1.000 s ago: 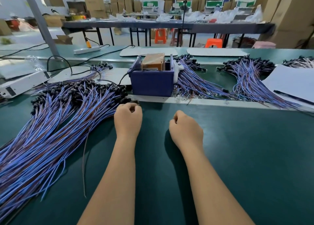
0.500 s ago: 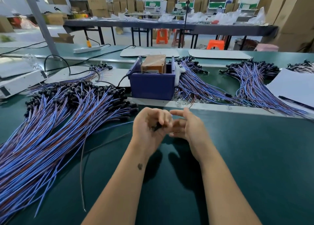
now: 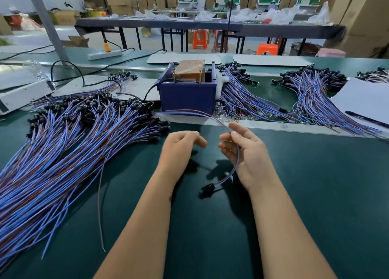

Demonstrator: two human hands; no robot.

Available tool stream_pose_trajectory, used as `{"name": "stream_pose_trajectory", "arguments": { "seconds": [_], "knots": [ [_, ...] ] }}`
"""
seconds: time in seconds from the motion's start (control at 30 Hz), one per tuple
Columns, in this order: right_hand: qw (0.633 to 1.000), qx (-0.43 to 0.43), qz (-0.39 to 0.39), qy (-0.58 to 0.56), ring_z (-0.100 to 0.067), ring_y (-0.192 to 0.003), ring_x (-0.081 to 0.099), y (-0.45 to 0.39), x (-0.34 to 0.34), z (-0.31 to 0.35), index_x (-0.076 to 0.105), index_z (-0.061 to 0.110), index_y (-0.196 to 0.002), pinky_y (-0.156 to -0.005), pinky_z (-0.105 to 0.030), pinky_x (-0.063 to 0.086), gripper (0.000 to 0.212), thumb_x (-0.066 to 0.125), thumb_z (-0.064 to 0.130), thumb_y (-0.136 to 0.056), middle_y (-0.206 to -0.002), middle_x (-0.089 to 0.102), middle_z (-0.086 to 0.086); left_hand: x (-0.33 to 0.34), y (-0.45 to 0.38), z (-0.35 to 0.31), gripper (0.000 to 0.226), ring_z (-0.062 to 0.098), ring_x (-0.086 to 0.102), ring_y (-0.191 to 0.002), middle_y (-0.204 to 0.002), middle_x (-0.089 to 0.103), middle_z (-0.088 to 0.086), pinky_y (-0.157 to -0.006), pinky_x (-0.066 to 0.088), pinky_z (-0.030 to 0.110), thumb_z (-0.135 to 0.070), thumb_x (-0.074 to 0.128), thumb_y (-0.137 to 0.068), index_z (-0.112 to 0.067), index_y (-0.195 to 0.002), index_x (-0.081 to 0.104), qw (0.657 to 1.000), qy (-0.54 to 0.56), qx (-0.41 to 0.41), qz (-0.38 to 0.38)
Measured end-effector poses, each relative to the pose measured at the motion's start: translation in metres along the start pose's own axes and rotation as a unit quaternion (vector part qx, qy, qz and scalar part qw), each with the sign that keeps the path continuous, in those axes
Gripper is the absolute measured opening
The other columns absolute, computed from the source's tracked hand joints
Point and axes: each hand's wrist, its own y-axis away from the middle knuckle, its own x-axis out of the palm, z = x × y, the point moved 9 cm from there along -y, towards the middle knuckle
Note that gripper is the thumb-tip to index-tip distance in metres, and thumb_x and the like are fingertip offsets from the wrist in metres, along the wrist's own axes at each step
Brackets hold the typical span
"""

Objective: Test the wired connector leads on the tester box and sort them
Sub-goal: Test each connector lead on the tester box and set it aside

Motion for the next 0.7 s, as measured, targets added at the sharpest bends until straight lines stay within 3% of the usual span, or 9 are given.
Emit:
{"name": "stream_pose_trajectory", "arguments": {
  "seconds": [0.03, 0.1, 0.2, 0.3, 0.47, 0.53, 0.6, 0.63, 0.7],
  "knots": [
    [1.0, -0.003, 0.009, 0.015, -0.013, -0.057, 0.066, 0.001, 0.003, -0.001, 0.06, 0.013, -0.109, -0.058, -0.021, 0.055, 0.023, 0.042, 0.002, -0.1, -0.07, 0.071, -0.001, -0.014, -0.001, 0.002, 0.033, -0.004, 0.062, -0.072, -0.069, 0.07, -0.011, -0.073, 0.049, 0.023, -0.029, 0.053, -0.09, -0.021, -0.066, 0.073, 0.996, -0.069, 0.0, -0.064],
    [0.999, -0.017, 0.011, 0.044, -0.013, -0.06, 0.066, 0.005, 0.007, -0.001, 0.061, 0.015, -0.107, -0.06, -0.022, 0.055, 0.024, 0.041, 0.003, -0.101, -0.072, 0.072, 0.0, -0.029, -0.001, 0.005, 0.032, 0.0, 0.048, -0.055, -0.064, 0.06, -0.009, -0.057, 0.041, 0.021, -0.028, 0.049, -0.093, -0.021, -0.069, 0.069, 0.978, -0.176, 0.001, -0.113],
    [0.998, -0.041, -0.012, 0.053, -0.012, -0.061, 0.066, 0.007, 0.006, 0.001, 0.061, 0.017, -0.104, -0.061, -0.021, 0.054, 0.024, 0.041, 0.003, -0.101, -0.074, 0.072, 0.001, -0.034, -0.003, 0.004, 0.023, 0.019, 0.05, -0.072, -0.075, 0.06, -0.001, -0.072, 0.048, 0.034, -0.022, 0.047, -0.089, -0.019, -0.073, 0.063, 0.944, -0.311, 0.006, -0.11],
    [0.998, -0.054, -0.03, 0.031, -0.013, -0.062, 0.065, 0.009, 0.003, 0.003, 0.062, 0.018, -0.104, -0.061, -0.021, 0.053, 0.023, 0.043, 0.004, -0.101, -0.079, 0.073, 0.001, -0.045, -0.006, 0.001, 0.027, 0.027, 0.053, -0.104, -0.103, 0.067, 0.001, -0.09, 0.045, 0.039, -0.021, 0.047, -0.092, -0.019, -0.098, 0.073, 0.918, -0.374, 0.003, -0.128],
    [0.998, -0.059, -0.03, -0.001, -0.011, -0.066, 0.066, 0.012, 0.003, 0.005, 0.063, 0.021, -0.106, -0.06, -0.019, 0.052, 0.024, 0.045, 0.006, -0.101, -0.086, 0.075, 0.003, -0.054, -0.005, 0.006, 0.046, 0.025, 0.035, -0.134, -0.141, 0.05, 0.004, -0.107, 0.034, 0.041, -0.023, 0.048, -0.093, -0.015, -0.138, 0.052, 0.917, -0.368, -0.04, -0.152],
    [0.998, -0.056, -0.015, 0.007, -0.011, -0.068, 0.066, 0.013, 0.007, 0.004, 0.064, 0.022, -0.107, -0.061, -0.019, 0.052, 0.024, 0.046, 0.008, -0.101, -0.089, 0.075, 0.003, -0.058, 0.001, -0.004, 0.039, 0.026, 0.049, -0.119, -0.124, 0.062, 0.003, -0.092, 0.043, 0.04, -0.022, 0.047, -0.092, -0.019, -0.128, 0.059, 0.911, -0.363, 0.001, -0.198],
    [0.997, -0.053, -0.001, 0.056, -0.011, -0.068, 0.066, 0.014, 0.013, 0.0, 0.064, 0.023, -0.106, -0.061, -0.02, 0.052, 0.022, 0.047, 0.009, -0.101, -0.091, 0.075, 0.003, -0.056, 0.007, -0.008, 0.029, 0.018, 0.061, -0.089, -0.094, 0.07, -0.005, -0.07, 0.046, 0.033, -0.022, 0.045, -0.091, -0.024, -0.108, 0.068, 0.946, -0.241, 0.022, -0.214],
    [0.993, -0.059, 0.003, 0.103, -0.01, -0.067, 0.065, 0.015, 0.016, -0.001, 0.064, 0.024, -0.104, -0.061, -0.02, 0.052, 0.022, 0.048, 0.009, -0.101, -0.09, 0.075, 0.004, -0.046, 0.006, -0.005, 0.026, 0.016, 0.063, -0.084, -0.088, 0.07, -0.008, -0.069, 0.047, 0.031, -0.021, 0.045, -0.093, -0.026, -0.099, 0.07, 0.971, -0.151, 0.007, -0.188],
    [0.973, -0.089, 0.006, 0.215, -0.006, -0.065, 0.063, 0.017, 0.025, -0.003, 0.064, 0.024, -0.096, -0.06, -0.021, 0.051, 0.022, 0.051, 0.007, -0.099, -0.083, 0.074, 0.003, -0.019, 0.003, 0.002, 0.027, 0.018, 0.065, -0.091, -0.088, 0.072, -0.003, -0.083, 0.05, 0.037, -0.018, 0.046, -0.097, -0.027, -0.087, 0.07, 0.992, -0.017, -0.027, -0.12]
  ]
}}
